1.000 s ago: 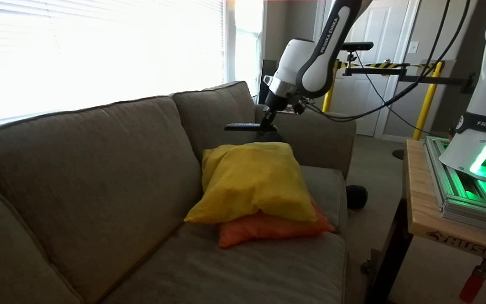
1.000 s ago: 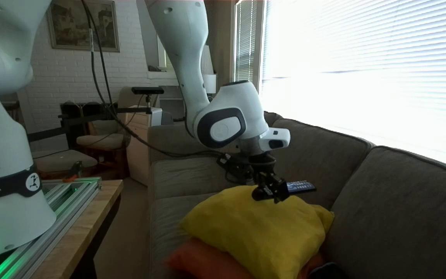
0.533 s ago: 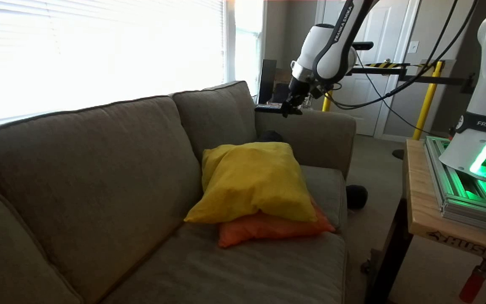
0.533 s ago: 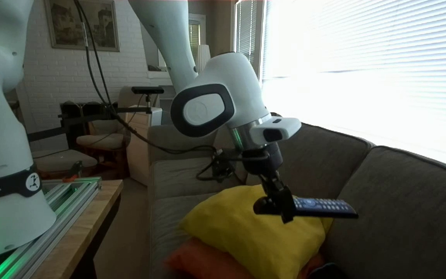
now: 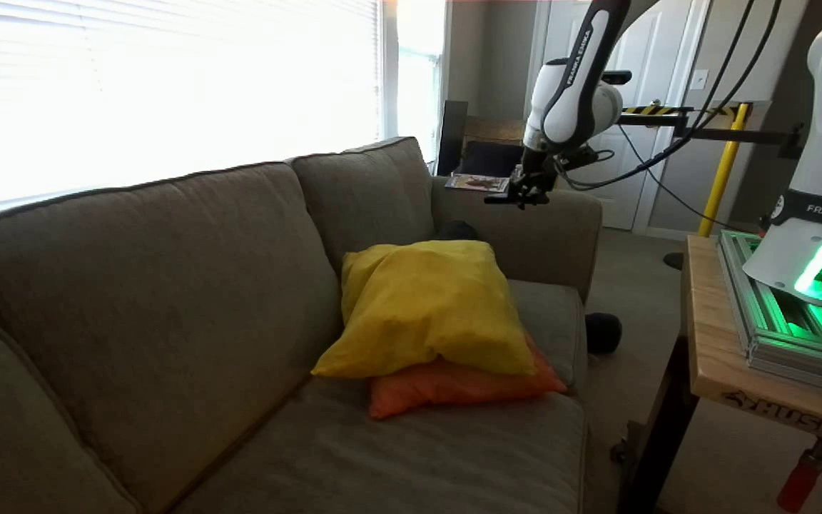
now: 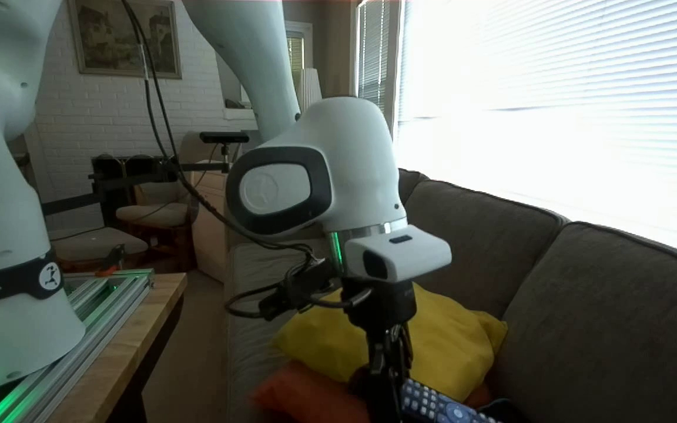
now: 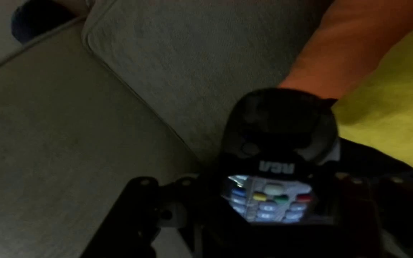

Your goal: Put the remotes on the sofa then move the pillows to the right

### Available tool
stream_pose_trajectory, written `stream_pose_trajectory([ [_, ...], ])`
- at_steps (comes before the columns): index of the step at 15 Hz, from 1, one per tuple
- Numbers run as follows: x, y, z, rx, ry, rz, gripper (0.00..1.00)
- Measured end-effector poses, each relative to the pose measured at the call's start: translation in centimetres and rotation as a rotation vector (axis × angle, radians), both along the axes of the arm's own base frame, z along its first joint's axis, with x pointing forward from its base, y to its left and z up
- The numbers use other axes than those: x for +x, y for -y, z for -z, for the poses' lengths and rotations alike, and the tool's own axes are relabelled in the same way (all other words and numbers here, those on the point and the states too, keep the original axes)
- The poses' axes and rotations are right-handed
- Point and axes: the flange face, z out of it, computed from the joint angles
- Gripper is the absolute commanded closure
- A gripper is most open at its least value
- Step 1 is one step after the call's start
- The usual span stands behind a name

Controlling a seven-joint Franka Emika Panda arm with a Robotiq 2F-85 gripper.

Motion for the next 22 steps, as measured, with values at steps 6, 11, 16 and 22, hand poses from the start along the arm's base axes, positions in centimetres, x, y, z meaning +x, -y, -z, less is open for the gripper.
stream_pose_trajectory([
  [6, 0.6, 1.7, 4.7, 0.130, 0.014, 0.222, 0.81],
  [11, 1.8, 4.7, 7.9, 0.096, 0.006, 0.292, 0.81],
  [16, 1.9, 7.6, 11.1, 0.030, -0.017, 0.336, 0.81],
  [22, 3.6, 8.3, 12.2, 0.017, 0.008, 0.370, 0.00],
])
